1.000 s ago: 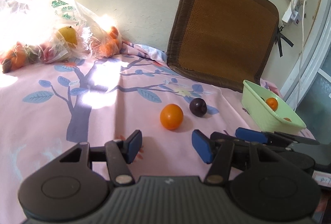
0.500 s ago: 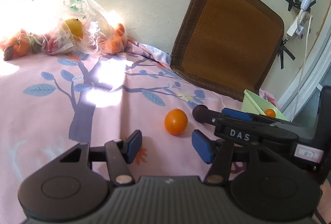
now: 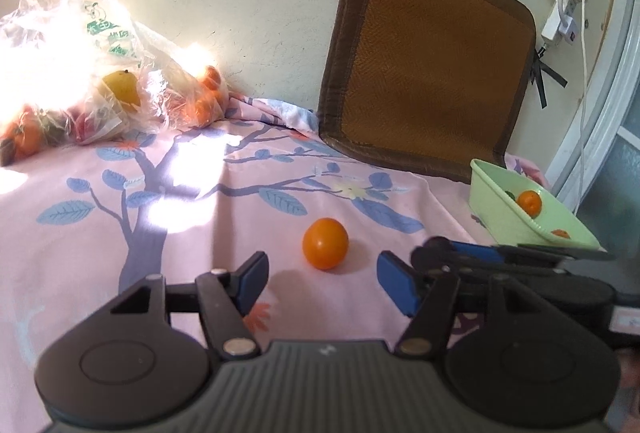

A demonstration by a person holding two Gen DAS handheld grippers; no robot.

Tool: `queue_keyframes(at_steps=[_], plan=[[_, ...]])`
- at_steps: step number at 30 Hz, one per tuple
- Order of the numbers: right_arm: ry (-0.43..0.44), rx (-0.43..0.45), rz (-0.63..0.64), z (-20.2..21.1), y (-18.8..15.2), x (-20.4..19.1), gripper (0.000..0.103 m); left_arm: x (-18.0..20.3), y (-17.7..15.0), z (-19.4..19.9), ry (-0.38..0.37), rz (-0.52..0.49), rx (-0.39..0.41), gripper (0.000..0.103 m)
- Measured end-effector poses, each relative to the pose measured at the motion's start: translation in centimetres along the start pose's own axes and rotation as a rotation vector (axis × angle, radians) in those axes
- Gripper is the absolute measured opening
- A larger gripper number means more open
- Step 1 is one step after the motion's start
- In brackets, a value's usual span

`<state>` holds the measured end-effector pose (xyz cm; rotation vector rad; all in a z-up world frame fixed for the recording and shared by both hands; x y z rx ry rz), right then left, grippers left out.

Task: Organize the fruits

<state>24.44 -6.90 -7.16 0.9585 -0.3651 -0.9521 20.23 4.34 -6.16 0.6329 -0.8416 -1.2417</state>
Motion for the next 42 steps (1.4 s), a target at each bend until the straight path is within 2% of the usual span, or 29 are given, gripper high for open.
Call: queue_keyframes(at_steps=[5,10,17,19,22,23,24,30,34,42], plan=[[-0.019,0.01,-0.006,2.8,-1.9,1.0,0.03,1.4,0.2,-1.4,0.029,-0.06,-0.029,0.066],[-0.007,0.013,-0.035,2.9,-2.4,1.3,0.03,2.6,0.2,-2.0,0.07,-0.133,-0.014,0.066],[0.002,0.017,-0.049,2.9,-2.5,1.2,0.03,2.1,0.1,-3.0,0.082,-0.106,-0.052,0.064],[0.002,0.017,-0.048,2.9,-2.5,1.3,0.03,2.4,0.1,-3.2,0.095,-0.131,-0.054,0.06],[0.001,0.016,-0.047,2.8,-2.4,1.3,0.03,2.7,0.1,-3.3,0.105,-0.153,-0.048,0.043],[0.001,0.016,-0.047,2.8,-2.4,1.3,0.03,2.7,0.1,-3.3,0.103,-0.154,-0.044,0.034],[0.0,0.017,-0.046,2.9,-2.5,1.4,0.03,2.7,0.1,-3.2,0.101,-0.153,-0.042,0.03],[-0.019,0.023,-0.056,3.4,-2.7,1.6,0.03,3.1,-0.2,-2.6,0.049,-0.156,-0.033,0.029],[-0.037,0.023,-0.051,4.6,-3.5,1.4,0.03,4.3,-0.9,-1.6,0.017,-0.215,-0.015,0.029],[-0.091,0.034,-0.075,7.7,-5.1,2.7,0.03,6.0,-3.6,1.2,-0.075,-0.26,-0.041,0.029]])
Point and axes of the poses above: each gripper's, at about its wrist camera, not at the fingertips, and z roughly against the way its jaws point, x to its right, y to its top, the point moved 10 cm from there along -z, roughly the way its jaws point, and after that the axes turned 7 degrees about y, right-handed, at the moved point
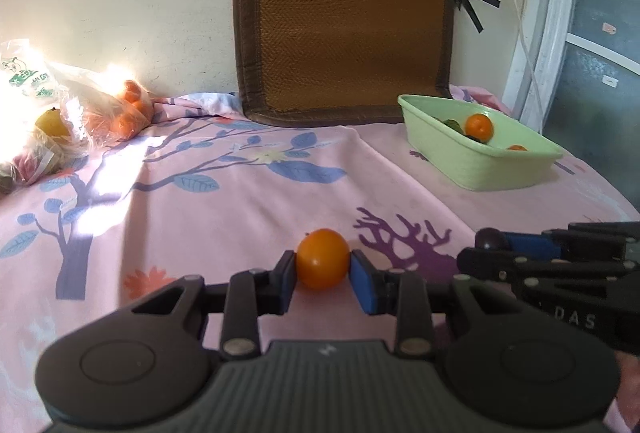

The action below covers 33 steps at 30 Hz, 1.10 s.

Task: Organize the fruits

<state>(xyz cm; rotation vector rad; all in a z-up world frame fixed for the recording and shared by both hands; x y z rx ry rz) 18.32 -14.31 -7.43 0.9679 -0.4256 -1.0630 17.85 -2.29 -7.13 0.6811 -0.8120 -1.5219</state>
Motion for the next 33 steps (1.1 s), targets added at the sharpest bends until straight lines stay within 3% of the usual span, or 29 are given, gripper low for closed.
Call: queue_keyframes(at_steps=[5,11,17,22,25,33], plan=[[-0.029,0.017,0.019,1.6,-0.6,0.3,0.03,1.2,-1.3,1.7,-0.039,-0.025,0.004,0.029],[-0.041,0.012,0.051,1.5,-1.5,-0.3,0.031,1.7,-1.6,1.9,-0.026,-0.051,0.009,0.031],[-0.06,0.023,0.073,1.5,-1.7,-0.5,0.031,1.7,-1.6,1.9,-0.015,-0.055,0.013,0.044],[-0.069,0.029,0.063,1.5,-1.7,-0.3,0.037,1.7,-1.6,1.8,-0.012,-0.056,0.012,0.044],[-0.065,0.031,0.053,1.5,-1.7,-0.2,0.037,1.7,-1.6,1.8,-0.011,-0.056,0.013,0.049],[-0.06,0.035,0.045,1.8,-1.8,-0.1,0.037,1.6,-1.5,1.8,-0.017,-0.046,0.015,0.05]])
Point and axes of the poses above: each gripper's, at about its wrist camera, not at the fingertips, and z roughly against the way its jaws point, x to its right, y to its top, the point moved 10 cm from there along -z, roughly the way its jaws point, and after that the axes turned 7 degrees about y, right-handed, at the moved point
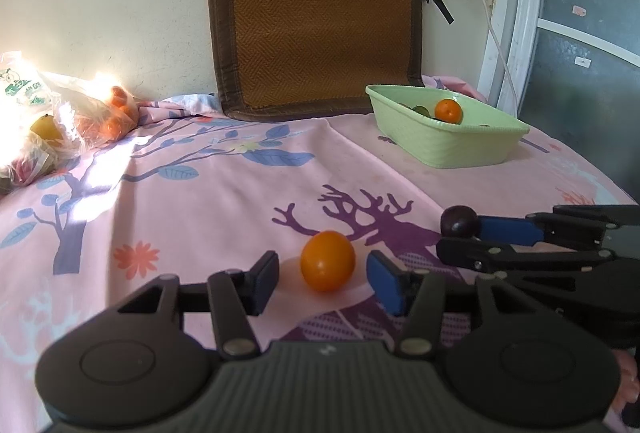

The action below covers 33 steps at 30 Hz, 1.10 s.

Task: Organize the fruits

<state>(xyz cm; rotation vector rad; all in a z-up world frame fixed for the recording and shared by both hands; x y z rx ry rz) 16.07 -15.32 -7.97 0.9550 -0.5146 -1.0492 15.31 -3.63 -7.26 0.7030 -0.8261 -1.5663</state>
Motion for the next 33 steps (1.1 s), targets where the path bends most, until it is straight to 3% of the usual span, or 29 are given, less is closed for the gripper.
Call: queue_keyframes(at_steps=[7,11,33], plan=[[0.016,0.003,-0.014,0.24,-0.03,0.05,0.038,-0.07,0.0,0.02,-0.001,0.004,-0.001,0.051],[0.028,0.006,-0.02,0.43,-0.14,0.11,0.044,-0.1,-0.07,-0.04,0.002,0.003,-0.005,0.051],[0.079,0.022,-0.063,0.71,-0.28,0.38,0.046,-0.28,-0.07,-0.09,0.018,0.005,-0.005,0.053]])
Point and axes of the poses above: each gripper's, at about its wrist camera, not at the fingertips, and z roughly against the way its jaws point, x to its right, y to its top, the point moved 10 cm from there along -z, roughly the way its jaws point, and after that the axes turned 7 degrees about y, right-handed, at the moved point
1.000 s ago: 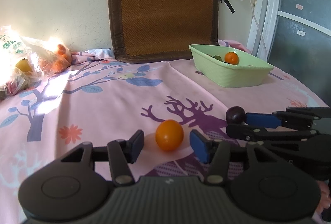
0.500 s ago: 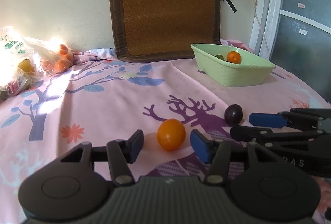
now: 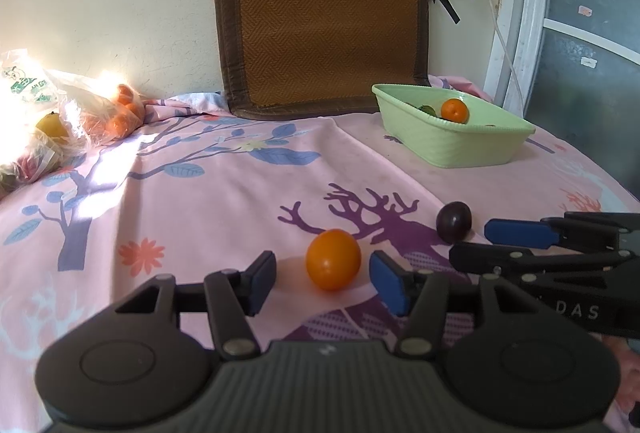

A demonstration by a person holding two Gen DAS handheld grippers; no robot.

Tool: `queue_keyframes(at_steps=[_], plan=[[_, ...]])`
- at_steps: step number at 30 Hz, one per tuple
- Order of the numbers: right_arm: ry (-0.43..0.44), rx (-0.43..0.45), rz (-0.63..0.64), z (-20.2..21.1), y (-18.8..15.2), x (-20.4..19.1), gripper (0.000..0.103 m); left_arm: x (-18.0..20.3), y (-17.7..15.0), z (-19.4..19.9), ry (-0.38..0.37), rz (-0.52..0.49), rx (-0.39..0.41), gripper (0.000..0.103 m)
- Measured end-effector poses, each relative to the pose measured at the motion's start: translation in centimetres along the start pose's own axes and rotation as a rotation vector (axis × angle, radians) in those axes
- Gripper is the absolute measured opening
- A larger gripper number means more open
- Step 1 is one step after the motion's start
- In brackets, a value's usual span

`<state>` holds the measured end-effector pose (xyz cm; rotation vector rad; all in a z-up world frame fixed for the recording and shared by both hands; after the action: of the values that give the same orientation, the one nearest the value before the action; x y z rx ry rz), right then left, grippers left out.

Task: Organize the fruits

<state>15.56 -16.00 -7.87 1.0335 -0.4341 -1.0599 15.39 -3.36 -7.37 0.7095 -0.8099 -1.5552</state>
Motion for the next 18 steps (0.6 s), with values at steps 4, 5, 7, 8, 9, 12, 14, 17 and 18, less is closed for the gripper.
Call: queue_keyframes(at_steps=[4,5,7,8,9,12,14,17,18], plan=[[0.004,0.0,-0.003,-0.01,0.0,0.03,0.046,0.0,-0.01,0.01,0.0,0.001,0.0,0.053],[0.004,0.0,-0.004,-0.01,-0.01,0.02,0.047,0.01,-0.01,0.01,-0.001,0.001,0.0,0.053],[0.003,0.0,-0.003,-0.02,-0.01,0.03,0.047,0.02,-0.01,0.02,-0.001,0.001,0.0,0.054],[0.002,0.0,-0.002,-0.02,-0.02,0.01,0.047,0.02,-0.02,0.02,-0.001,0.001,0.0,0.054],[0.002,-0.001,0.0,-0.03,-0.02,-0.03,0.047,0.02,-0.02,0.02,-0.001,0.001,0.0,0.054],[-0.001,-0.002,0.005,-0.04,-0.04,-0.11,0.048,0.01,-0.01,0.03,-0.002,0.002,0.001,0.054],[-0.004,-0.003,0.01,-0.05,-0.04,-0.16,0.048,-0.02,0.01,0.05,-0.003,0.004,0.003,0.054],[-0.008,-0.005,0.015,-0.05,-0.04,-0.24,0.048,0.0,0.01,0.14,-0.005,0.006,0.005,0.054],[-0.009,-0.006,0.016,-0.06,-0.05,-0.25,0.048,-0.01,0.01,0.15,-0.005,0.006,0.006,0.054]])
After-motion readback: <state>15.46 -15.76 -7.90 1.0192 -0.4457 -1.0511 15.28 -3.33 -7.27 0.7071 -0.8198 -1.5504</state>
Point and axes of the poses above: each gripper's, at about its wrist camera, not at the fingertips, and z roughly against the way its jaws point, x to its right, y to its top, the point moved 10 cm from there along -z, roughly the way its jaws point, and after that the axes turned 7 degrees about y, right-handed, at the moved point
